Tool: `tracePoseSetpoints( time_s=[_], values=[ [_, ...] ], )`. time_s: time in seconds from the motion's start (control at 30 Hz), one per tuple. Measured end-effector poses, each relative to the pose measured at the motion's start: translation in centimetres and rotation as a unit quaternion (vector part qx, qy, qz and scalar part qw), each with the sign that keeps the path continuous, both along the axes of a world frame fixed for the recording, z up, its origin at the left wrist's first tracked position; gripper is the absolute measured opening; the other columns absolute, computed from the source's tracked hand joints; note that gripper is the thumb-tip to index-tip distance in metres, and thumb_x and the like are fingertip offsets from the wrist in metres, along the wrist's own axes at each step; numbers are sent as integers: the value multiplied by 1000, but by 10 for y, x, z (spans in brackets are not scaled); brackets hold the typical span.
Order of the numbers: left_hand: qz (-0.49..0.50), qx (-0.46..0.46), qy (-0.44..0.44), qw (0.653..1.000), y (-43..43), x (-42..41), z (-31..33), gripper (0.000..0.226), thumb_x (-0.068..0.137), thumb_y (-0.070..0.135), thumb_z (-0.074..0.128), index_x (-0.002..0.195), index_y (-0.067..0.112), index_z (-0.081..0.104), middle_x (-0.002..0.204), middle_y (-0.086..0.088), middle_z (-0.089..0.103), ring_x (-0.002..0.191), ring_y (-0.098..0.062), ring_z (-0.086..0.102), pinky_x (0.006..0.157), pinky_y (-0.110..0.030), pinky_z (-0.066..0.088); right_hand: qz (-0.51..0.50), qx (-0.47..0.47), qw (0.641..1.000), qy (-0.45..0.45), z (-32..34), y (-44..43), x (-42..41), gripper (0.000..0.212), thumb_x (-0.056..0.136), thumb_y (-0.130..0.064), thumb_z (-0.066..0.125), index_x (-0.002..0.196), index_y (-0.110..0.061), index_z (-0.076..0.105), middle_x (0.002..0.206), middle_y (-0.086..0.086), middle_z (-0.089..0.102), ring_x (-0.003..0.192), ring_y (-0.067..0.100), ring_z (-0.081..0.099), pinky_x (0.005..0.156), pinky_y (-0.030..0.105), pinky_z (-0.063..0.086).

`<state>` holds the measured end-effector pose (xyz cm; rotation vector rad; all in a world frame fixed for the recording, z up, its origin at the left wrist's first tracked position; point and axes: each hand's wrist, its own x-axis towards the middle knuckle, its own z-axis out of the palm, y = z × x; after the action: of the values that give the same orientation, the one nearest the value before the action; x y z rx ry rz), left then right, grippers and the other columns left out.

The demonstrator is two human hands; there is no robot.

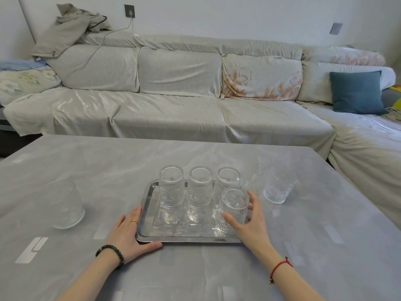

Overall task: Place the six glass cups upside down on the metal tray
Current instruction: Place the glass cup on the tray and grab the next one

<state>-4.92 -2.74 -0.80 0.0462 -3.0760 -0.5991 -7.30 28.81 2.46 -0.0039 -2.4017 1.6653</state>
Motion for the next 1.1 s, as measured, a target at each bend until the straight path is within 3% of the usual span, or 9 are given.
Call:
tracePoseSetpoints(
  time_s=[0.13,0.23,0.37,0.53,0.77,0.9,0.97,1.03,1.1],
  values=[
    [3,1,1,1000,1,-1,-1,142,32,98,32,144,17,-1,155,3,15,141,-9,17,118,-28,3,-136,-78,986,58,10,34,-18,58,81,-30,64,130,-20,35,124,-1,44,116,26,48,97,40,42],
    [4,4,0,1000,0,-1,-1,142,32,98,33,144,17,-1,155,4,15,140,-10,18,118,-28,3,-211,-61,975,43,16,67,-38,73,77,-26,70,135,-18,27,138,8,37,122,28,44,102,42,39],
    [8,10,5,1000,1,-1,-1,142,32,97,36,144,17,2,154,4,18,139,-10,20,117,-28,5,-212,-25,977,-7,9,91,-58,91,72,-28,75,141,-22,15,150,8,22,136,26,28,113,46,27],
    [7,14,7,1000,0,-2,-1,141,32,96,38,144,18,2,154,5,18,139,-11,21,118,-29,7,-198,-68,976,-62,1,97,-84,101,68,-24,79,142,-18,11,151,12,23,138,27,26,113,41,25],
    [9,12,8,1000,1,-1,-1,143,29,98,35,144,19,2,154,7,17,139,-8,20,118,-28,5,-218,-40,967,-128,-5,104,-101,100,62,-25,83,139,-8,21,147,15,33,134,32,32,112,47,29],
    [6,11,8,1000,1,-1,1,139,34,94,42,144,20,0,154,8,17,139,-7,19,118,-27,4,-215,-25,971,-97,5,106,-89,97,61,-33,83,137,-8,28,144,15,38,132,33,36,110,49,31],
    [5,13,6,1000,1,-1,1,140,33,95,41,144,19,2,154,7,17,139,-8,20,118,-28,4,-190,-27,979,-62,20,105,-78,89,62,-35,81,133,-8,34,140,14,43,128,33,41,107,49,35],
    [6,10,4,1000,1,-1,1,141,31,96,40,144,18,3,153,6,19,139,-9,21,118,-28,6,-147,-36,988,-6,42,99,-61,65,63,-31,81,115,-15,47,121,7,57,113,28,54,96,42,43],
    [9,8,1,1000,3,0,2,140,33,94,41,144,17,3,154,5,18,139,-11,21,118,-28,7,-82,-51,995,35,68,89,-40,45,61,-29,82,96,-30,54,99,-8,64,93,11,62,84,32,47]
  ],
)
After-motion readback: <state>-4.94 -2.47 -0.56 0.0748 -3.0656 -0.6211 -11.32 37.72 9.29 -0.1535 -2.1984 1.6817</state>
